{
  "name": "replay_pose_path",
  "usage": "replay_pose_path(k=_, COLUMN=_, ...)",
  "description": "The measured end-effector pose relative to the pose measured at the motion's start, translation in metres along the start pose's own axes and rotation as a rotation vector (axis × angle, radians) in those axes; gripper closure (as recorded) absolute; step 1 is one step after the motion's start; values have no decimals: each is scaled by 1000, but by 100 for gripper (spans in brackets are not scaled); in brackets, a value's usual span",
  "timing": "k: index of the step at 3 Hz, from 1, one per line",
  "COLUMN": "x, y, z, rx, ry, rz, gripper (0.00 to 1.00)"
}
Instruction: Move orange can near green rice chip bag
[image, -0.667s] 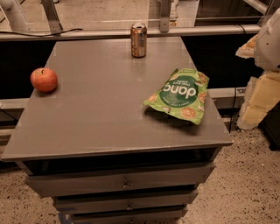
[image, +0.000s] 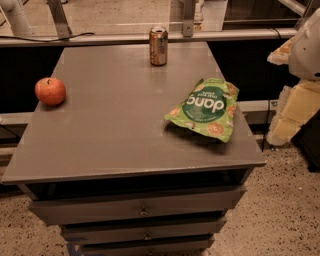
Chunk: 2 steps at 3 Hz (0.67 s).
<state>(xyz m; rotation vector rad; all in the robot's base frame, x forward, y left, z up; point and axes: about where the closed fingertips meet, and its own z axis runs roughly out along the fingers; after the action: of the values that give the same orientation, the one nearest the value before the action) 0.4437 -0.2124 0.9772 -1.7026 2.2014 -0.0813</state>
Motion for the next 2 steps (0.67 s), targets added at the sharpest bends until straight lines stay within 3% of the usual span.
replay_pose_path(k=1, x=-23, y=-30, z=17, rx=30, ry=-113, rz=14, gripper=0)
replay_pose_path(k=2, x=-60, y=-81, z=45, rx=79, ry=-246, rz=21, gripper=0)
